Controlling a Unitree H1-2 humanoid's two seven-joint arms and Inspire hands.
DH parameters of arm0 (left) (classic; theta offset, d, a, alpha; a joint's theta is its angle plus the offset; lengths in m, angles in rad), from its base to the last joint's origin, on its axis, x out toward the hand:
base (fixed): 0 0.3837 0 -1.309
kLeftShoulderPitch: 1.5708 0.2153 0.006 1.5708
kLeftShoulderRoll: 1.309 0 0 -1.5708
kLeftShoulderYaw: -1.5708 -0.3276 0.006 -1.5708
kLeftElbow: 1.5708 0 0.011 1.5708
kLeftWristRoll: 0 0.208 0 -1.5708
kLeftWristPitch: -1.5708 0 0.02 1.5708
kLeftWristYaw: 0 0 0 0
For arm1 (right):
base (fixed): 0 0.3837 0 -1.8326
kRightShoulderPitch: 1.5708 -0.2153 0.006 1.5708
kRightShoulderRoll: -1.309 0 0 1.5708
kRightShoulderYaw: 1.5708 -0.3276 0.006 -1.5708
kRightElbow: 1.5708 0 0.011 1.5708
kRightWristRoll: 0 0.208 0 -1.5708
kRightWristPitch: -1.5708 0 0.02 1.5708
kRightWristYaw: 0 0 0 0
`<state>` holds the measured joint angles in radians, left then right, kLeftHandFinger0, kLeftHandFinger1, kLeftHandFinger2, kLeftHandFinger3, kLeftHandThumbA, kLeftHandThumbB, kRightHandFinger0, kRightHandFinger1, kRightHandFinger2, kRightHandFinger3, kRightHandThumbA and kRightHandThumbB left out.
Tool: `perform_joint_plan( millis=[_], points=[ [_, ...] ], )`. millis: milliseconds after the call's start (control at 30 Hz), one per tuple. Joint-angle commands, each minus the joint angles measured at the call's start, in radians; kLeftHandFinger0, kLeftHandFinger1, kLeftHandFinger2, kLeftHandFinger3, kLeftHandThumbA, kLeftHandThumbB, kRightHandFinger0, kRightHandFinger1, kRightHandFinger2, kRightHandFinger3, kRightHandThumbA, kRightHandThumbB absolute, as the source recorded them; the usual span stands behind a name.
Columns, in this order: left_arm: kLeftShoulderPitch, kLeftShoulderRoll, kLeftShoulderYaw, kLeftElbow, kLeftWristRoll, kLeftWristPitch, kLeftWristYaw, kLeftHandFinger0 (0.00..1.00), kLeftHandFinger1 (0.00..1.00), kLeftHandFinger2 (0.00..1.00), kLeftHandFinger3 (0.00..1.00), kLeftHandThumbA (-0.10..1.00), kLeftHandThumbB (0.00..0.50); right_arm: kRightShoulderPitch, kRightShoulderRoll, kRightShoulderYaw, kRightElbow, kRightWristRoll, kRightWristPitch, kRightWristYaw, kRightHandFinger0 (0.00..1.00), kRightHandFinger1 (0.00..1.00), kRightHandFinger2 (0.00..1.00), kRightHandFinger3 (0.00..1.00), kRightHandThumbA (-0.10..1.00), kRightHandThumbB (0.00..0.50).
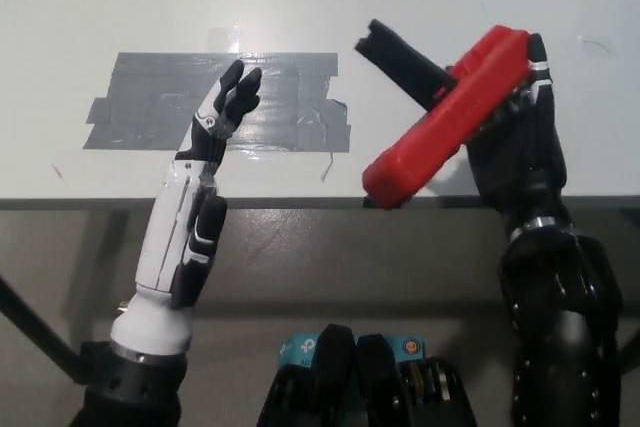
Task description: The robot first picks the multimeter with right hand and then unfolds the black stand on the back of it using left hand
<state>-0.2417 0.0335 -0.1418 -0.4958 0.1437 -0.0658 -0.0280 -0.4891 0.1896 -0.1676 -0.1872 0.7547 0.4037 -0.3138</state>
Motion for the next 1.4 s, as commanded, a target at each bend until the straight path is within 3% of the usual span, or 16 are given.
perform_joint_plan(
  millis=[0,67,100,167,233,300,333,400,567,700,800,933,1100,1300,1333,1367],
  points=[
    [-0.095,-0.042,-0.042,-0.174,0.019,0.061,-0.043,1.0,1.0,1.0,1.0,1.0,0.217,-0.057,0.019,0.164,-0.305,0.375,0.066,0.202,0.0,0.43,0.94,1.0,-0.1,0.127],
    [-0.101,-0.04,-0.047,-0.186,0.034,0.065,-0.048,1.0,1.0,1.0,1.0,1.0,0.26,-0.049,0.007,0.178,-0.314,0.39,0.066,0.2,0.0,0.37,0.86,1.0,-0.1,0.12],
    [-0.111,-0.037,-0.049,-0.197,0.062,0.063,-0.052,1.0,1.0,1.0,1.0,1.0,0.238,-0.039,0.008,0.183,-0.324,0.387,0.066,0.197,0.0,0.37,0.86,0.99,-0.1,0.118],
    [-0.123,-0.046,-0.05,-0.206,0.091,0.059,-0.048,1.0,1.0,1.0,1.0,1.0,0.268,-0.022,0.009,0.188,-0.334,0.376,0.066,0.199,0.0,0.32,0.75,0.82,-0.1,0.124],
    [-0.132,-0.05,-0.053,-0.204,0.105,0.032,-0.046,1.0,1.0,1.0,1.0,1.0,0.264,-0.006,0.004,0.198,-0.343,0.373,0.066,0.198,0.0,0.31,0.71,0.77,-0.1,0.113],
    [-0.135,-0.051,-0.059,-0.199,0.108,0.003,-0.046,1.0,1.0,1.0,1.0,1.0,0.275,0.007,0.002,0.206,-0.353,0.371,0.066,0.196,0.0,0.32,0.78,0.84,-0.1,0.102],
    [-0.135,-0.053,-0.063,-0.2,0.102,-0.004,-0.047,1.0,1.0,1.0,1.0,1.0,0.286,0.012,0.001,0.206,-0.356,0.373,0.066,0.197,0.0,0.32,0.83,0.96,-0.1,0.089],
    [-0.14,-0.057,-0.069,-0.206,0.121,-0.03,-0.047,1.0,1.0,1.0,1.0,1.0,0.281,0.013,-0.004,0.205,-0.358,0.382,0.066,0.196,0.0,0.32,0.85,1.0,-0.1,0.07],
    [-0.148,-0.07,-0.077,-0.201,0.202,-0.127,-0.025,1.0,1.0,1.0,1.0,1.0,0.282,0.02,-0.014,0.196,-0.369,0.415,0.064,0.163,0.0,0.38,0.88,1.0,-0.1,0.079],
    [-0.153,-0.085,-0.073,-0.211,0.21,-0.179,-0.011,1.0,1.0,1.0,1.0,1.0,0.24,0.026,-0.033,0.196,-0.373,0.418,0.063,0.152,0.0,0.38,0.88,1.0,-0.1,0.091],
    [-0.155,-0.108,-0.062,-0.221,0.275,-0.197,0.003,1.0,1.0,1.0,1.0,1.0,0.301,0.024,-0.037,0.189,-0.374,0.44,0.06,0.137,0.0,0.42,0.9,1.0,-0.1,0.088],
    [-0.159,-0.064,-0.069,-0.235,0.142,-0.224,-0.031,1.0,1.0,1.0,1.0,1.0,0.343,0.017,-0.044,0.181,-0.379,0.447,0.055,0.106,0.0,0.46,0.91,1.0,-0.1,0.095],
    [-0.134,-0.07,-0.034,-0.27,0.254,-0.3,-0.008,1.0,1.0,1.0,1.0,1.0,0.485,0.006,-0.054,0.178,-0.383,0.418,0.045,0.101,0.0,0.48,0.91,1.0,-0.1,0.12],
    [-0.132,-0.042,-0.037,-0.251,0.194,-0.319,-0.03,1.0,1.0,0.95,1.0,1.0,0.493,-0.001,-0.047,0.176,-0.384,0.426,0.035,0.103,0.0,0.47,0.86,1.0,-0.1,0.112],
    [-0.132,-0.044,-0.038,-0.235,0.185,-0.307,-0.031,1.0,0.87,0.84,1.0,1.0,0.487,0.0,-0.047,0.183,-0.394,0.425,0.036,0.109,0.0,0.4,0.85,0.98,-0.1,0.116],
    [-0.131,-0.041,-0.038,-0.236,0.181,-0.294,-0.036,1.0,0.85,0.83,1.0,1.0,0.49,0.0,-0.047,0.185,-0.398,0.424,0.037,0.107,0.0,0.38,0.85,0.96,-0.1,0.123]
  ],
)
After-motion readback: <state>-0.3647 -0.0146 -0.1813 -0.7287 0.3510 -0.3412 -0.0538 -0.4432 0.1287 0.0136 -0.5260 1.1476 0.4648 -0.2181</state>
